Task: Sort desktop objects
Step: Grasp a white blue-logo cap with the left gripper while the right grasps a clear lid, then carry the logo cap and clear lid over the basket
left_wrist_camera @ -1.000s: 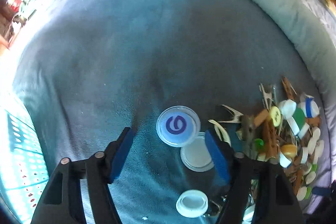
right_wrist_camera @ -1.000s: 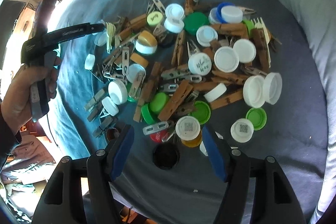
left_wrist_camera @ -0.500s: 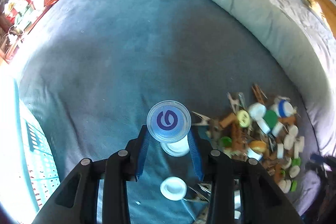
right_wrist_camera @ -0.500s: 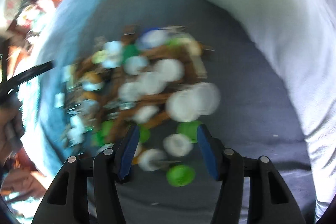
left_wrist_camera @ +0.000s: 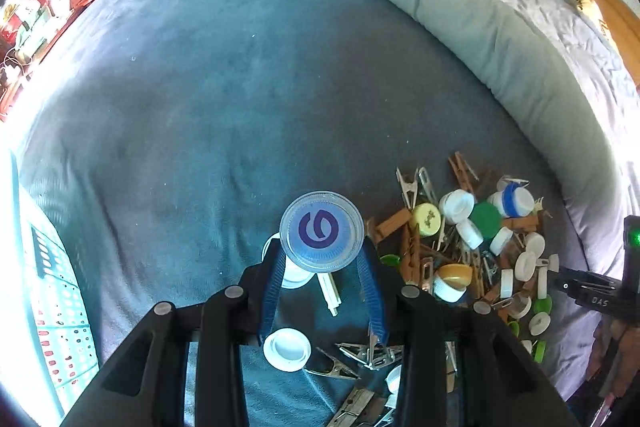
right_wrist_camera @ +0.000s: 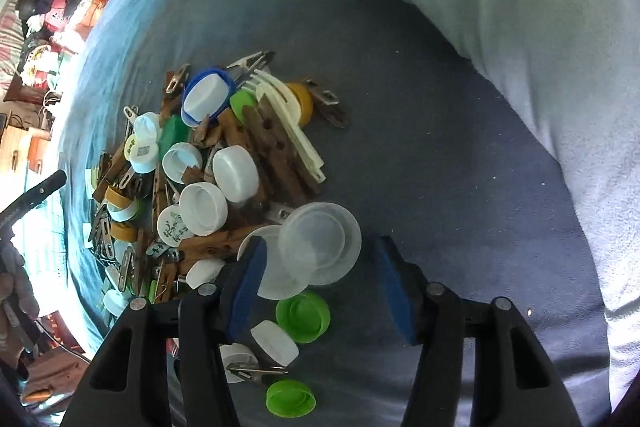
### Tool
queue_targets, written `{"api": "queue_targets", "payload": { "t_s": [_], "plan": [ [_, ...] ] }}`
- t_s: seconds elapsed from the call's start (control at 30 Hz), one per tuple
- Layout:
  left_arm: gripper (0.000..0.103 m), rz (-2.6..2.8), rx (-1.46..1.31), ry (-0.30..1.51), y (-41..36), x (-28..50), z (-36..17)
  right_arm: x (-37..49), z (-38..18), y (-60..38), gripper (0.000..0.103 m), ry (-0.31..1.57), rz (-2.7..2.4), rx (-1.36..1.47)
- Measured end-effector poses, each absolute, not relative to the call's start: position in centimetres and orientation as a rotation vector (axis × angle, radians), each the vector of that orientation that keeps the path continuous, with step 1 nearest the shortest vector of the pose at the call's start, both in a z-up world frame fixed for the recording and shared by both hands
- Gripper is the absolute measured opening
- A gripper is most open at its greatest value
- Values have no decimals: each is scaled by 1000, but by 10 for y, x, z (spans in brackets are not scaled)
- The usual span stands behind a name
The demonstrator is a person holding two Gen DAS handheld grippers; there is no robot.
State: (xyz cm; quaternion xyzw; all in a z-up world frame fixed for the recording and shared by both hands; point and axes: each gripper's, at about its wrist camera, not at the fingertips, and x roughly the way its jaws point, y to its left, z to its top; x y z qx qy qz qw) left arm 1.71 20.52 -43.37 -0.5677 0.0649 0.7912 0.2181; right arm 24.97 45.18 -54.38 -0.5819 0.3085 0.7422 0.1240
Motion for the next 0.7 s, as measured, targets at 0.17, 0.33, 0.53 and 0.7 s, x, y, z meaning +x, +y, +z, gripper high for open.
{"api": "queue_targets", "payload": {
  "t_s": [0.17, 0.33, 0.53, 0.7],
  "plan": [
    [38, 2177, -1562, 179, 211, 20, -424, 256, -532, 454, 38, 911, 2176, -1692],
    [38, 2171, -1537, 163, 213, 27, -399, 258, -498, 451, 38, 872, 2220, -1648],
    [38, 2183, -1465, 171, 207, 28, -363, 234, -432, 424, 38, 763, 2366, -1619],
    [38, 2218, -1421, 177, 191, 33, -323, 200, -386, 396, 38, 689, 2503, -1601]
  ]
}}
